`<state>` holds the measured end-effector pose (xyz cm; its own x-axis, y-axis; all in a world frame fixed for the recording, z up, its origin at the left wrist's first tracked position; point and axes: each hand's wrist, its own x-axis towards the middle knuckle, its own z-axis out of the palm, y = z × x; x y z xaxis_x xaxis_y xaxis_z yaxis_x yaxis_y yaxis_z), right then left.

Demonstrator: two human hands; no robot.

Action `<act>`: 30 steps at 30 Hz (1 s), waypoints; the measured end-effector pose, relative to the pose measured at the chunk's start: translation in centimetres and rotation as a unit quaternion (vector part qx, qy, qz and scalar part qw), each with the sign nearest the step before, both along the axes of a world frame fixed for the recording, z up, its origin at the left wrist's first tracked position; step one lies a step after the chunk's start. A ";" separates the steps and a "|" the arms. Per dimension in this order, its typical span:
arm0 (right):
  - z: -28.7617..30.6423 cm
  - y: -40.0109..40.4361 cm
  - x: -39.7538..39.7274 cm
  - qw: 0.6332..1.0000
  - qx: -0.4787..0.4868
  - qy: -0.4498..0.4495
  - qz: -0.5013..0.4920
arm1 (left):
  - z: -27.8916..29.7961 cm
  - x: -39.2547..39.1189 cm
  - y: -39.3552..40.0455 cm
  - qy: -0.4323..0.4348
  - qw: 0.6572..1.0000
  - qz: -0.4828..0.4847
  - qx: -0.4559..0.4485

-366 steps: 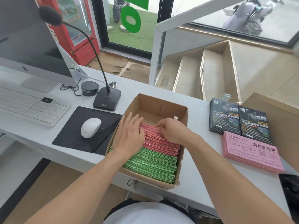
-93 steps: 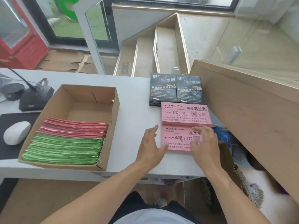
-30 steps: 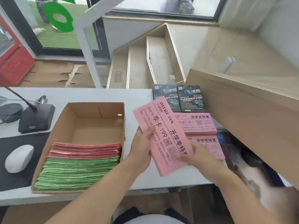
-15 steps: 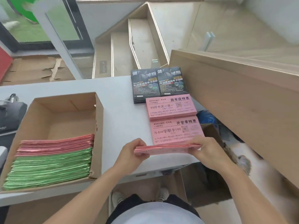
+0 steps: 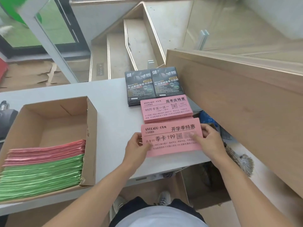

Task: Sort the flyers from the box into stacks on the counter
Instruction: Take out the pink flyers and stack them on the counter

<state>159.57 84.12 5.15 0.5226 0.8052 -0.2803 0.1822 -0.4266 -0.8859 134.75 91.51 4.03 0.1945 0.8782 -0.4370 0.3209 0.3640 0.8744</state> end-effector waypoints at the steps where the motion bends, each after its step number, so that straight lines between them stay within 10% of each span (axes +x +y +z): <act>1: -0.1 0.9 0.4 1.000 -0.010 -0.015 0.003 | 0.0 0.7 0.5 0.013 1.000 0.008 0.001; 11: -1.6 3.6 0.3 0.962 -0.103 -0.251 0.025 | -2.3 1.7 1.8 0.170 0.984 -0.049 0.032; 24: -0.8 2.8 -1.1 0.942 -0.204 -0.242 0.110 | -2.1 2.2 1.2 0.193 0.969 -0.138 0.076; 30: 2.0 5.8 -7.5 0.949 0.007 -0.297 0.105 | 1.5 -1.5 1.1 0.119 0.984 -0.114 0.067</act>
<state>152.11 89.89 7.14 0.4121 0.9108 0.0249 0.7314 -0.3144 -0.6052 133.22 92.62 5.49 0.2997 0.8762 -0.3774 0.5821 0.1455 0.8000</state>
